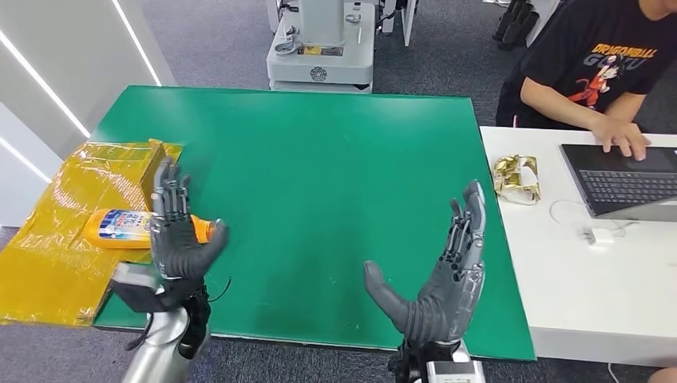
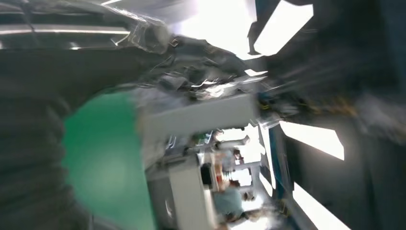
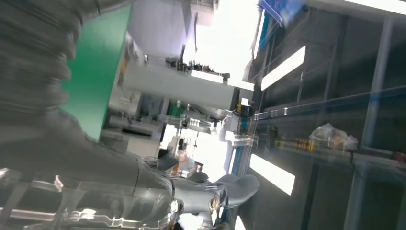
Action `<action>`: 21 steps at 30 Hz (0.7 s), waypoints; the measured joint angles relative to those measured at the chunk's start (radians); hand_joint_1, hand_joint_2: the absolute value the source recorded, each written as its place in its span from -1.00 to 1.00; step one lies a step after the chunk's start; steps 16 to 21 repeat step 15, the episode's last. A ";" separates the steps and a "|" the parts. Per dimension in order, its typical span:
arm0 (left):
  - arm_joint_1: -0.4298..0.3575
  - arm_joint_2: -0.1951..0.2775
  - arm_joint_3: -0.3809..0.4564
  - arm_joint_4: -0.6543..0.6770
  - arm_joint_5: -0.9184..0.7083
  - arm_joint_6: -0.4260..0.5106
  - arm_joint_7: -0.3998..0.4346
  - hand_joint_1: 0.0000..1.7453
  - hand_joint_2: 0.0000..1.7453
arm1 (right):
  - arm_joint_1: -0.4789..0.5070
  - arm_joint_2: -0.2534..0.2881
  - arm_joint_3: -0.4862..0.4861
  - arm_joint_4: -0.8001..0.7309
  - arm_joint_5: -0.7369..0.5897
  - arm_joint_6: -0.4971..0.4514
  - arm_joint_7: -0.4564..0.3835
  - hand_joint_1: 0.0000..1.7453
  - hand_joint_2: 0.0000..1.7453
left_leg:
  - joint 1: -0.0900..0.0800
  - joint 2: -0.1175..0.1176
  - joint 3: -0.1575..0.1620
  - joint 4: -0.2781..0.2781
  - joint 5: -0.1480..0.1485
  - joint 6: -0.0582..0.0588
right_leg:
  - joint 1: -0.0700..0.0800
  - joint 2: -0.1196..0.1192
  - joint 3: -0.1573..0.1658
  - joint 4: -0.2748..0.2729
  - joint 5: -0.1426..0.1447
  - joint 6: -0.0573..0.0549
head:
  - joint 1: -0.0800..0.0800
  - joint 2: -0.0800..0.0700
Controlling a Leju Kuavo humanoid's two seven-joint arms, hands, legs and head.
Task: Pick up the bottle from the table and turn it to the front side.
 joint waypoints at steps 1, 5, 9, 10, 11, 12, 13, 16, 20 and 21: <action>0.003 -0.034 -0.007 -0.016 0.113 0.011 0.000 -1.00 1.00 | 0.001 0.001 -0.004 0.000 -0.003 -0.001 -0.001 -1.00 1.00 | 0.000 0.001 0.000 0.000 0.000 0.001 | 0.000 0.001 0.000 0.000 0.000 0.001 | 0.000 0.000; 0.014 -0.113 -0.013 -0.056 0.087 -0.037 0.000 -1.00 1.00 | 0.003 0.002 -0.010 0.004 -0.017 -0.002 -0.004 -1.00 1.00 | -0.001 0.000 -0.001 0.000 0.001 0.003 | 0.000 0.000 -0.001 -0.001 0.000 0.002 | 0.000 0.000; 0.017 -0.155 -0.013 -0.070 -0.041 -0.046 0.000 -1.00 1.00 | 0.002 0.002 -0.010 0.011 -0.039 -0.001 -0.011 -1.00 1.00 | 0.000 0.000 0.000 0.000 0.001 0.003 | 0.001 0.000 -0.001 0.000 0.000 0.002 | 0.000 0.000; 0.018 -0.163 -0.013 -0.071 -0.046 -0.046 0.000 -1.00 1.00 | 0.002 0.002 -0.010 0.013 -0.042 -0.001 -0.012 -1.00 1.00 | 0.000 0.000 0.000 0.000 0.001 0.002 | 0.001 0.000 -0.001 0.000 0.000 0.002 | 0.000 0.000; 0.020 -0.170 -0.013 -0.071 -0.050 -0.047 0.000 -1.00 1.00 | 0.001 0.003 -0.010 0.016 -0.045 -0.002 -0.013 -1.00 1.00 | 0.000 0.000 0.000 0.000 0.001 0.002 | 0.001 0.000 -0.001 0.000 0.000 0.002 | 0.000 0.000; 0.022 -0.176 -0.013 -0.071 -0.053 -0.047 0.000 -1.00 1.00 | 0.001 0.003 -0.010 0.018 -0.046 -0.002 -0.014 -1.00 1.00 | 0.001 0.000 -0.001 0.000 0.001 0.002 | 0.002 0.000 -0.001 0.000 0.000 0.002 | 0.000 0.000; 0.024 -0.181 -0.013 -0.071 -0.056 -0.048 0.000 -1.00 1.00 | 0.001 0.004 -0.010 0.021 -0.048 -0.002 -0.015 -1.00 1.00 | 0.001 0.000 -0.001 0.000 0.001 0.002 | 0.002 0.000 -0.001 0.000 0.000 0.002 | 0.000 0.000; 0.026 -0.188 -0.013 -0.071 -0.058 -0.050 0.000 -1.00 1.00 | 0.001 0.006 -0.010 0.025 -0.050 -0.002 -0.017 -1.00 1.00 | 0.001 0.000 -0.001 0.000 0.001 0.002 | 0.002 0.000 -0.001 0.000 0.000 0.001 | 0.000 0.000; 0.026 -0.188 -0.013 -0.071 -0.058 -0.050 0.000 -1.00 1.00 | 0.001 0.006 -0.010 0.025 -0.050 -0.002 -0.017 -1.00 1.00 | 0.001 0.000 -0.001 0.000 0.001 0.002 | 0.002 0.000 -0.001 0.000 0.000 0.001 | 0.000 0.000; 0.026 -0.188 -0.013 -0.071 -0.058 -0.050 0.000 -1.00 1.00 | 0.001 0.006 -0.010 0.025 -0.050 -0.002 -0.017 -1.00 1.00 | 0.001 0.000 -0.001 0.000 0.001 0.002 | 0.002 0.000 -0.001 0.000 0.000 0.001 | 0.000 0.000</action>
